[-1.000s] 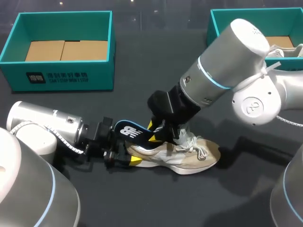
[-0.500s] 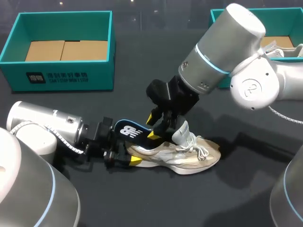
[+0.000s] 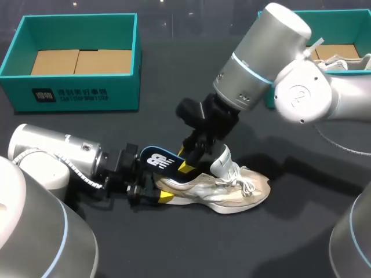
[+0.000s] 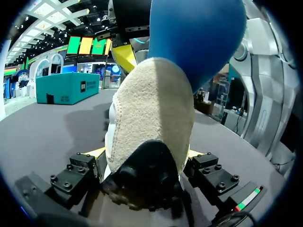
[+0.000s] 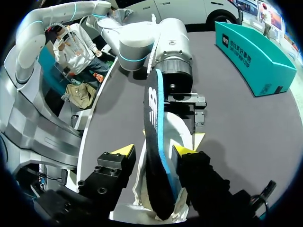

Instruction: Take the shoe out of the shoebox, open the shoe tongue, remove and reinsert the insole, then place the shoe into the shoebox

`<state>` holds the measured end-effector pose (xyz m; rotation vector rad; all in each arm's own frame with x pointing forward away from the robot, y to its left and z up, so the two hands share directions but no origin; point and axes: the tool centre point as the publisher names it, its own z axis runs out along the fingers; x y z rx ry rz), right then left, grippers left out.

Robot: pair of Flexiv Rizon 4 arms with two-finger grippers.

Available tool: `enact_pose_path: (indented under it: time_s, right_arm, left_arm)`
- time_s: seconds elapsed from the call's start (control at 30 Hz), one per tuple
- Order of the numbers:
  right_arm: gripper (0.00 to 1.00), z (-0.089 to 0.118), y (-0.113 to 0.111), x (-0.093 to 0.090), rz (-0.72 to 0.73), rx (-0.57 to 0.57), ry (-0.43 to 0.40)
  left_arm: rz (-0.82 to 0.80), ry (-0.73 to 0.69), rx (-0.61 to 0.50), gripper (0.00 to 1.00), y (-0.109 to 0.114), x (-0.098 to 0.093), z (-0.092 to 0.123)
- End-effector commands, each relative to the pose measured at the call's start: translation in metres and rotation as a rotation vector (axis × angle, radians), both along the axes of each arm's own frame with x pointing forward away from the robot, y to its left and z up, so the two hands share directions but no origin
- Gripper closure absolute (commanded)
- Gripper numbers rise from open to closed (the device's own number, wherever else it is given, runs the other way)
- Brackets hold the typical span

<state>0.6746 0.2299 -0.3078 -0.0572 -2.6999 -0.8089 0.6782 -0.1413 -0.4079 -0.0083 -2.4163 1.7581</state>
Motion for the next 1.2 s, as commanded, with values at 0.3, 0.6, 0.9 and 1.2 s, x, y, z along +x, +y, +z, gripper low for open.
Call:
enact_pose_path:
  time_s: [0.3, 0.6, 0.9, 1.2]
  right_arm:
    - [0.65, -0.014, 0.015, -0.005, -0.004, 0.037, 0.044]
    - [1.00, -0.016, 0.019, -0.014, -0.013, 0.081, 0.043]
    - [1.00, 0.036, 0.043, -0.017, 0.094, 0.151, -0.149]
    - [1.00, 0.036, 0.043, -0.017, 0.094, 0.151, -0.149]
  left_arm:
    - [0.001, 0.000, 0.000, 1.00, 0.000, 0.001, 0.000]
    - [0.001, 0.000, 0.000, 1.00, 0.000, 0.001, 0.000]
    - [0.001, 0.000, 0.000, 1.00, 0.000, 0.001, 0.000]
    - [0.001, 0.000, 0.000, 1.00, 0.000, 0.001, 0.000]
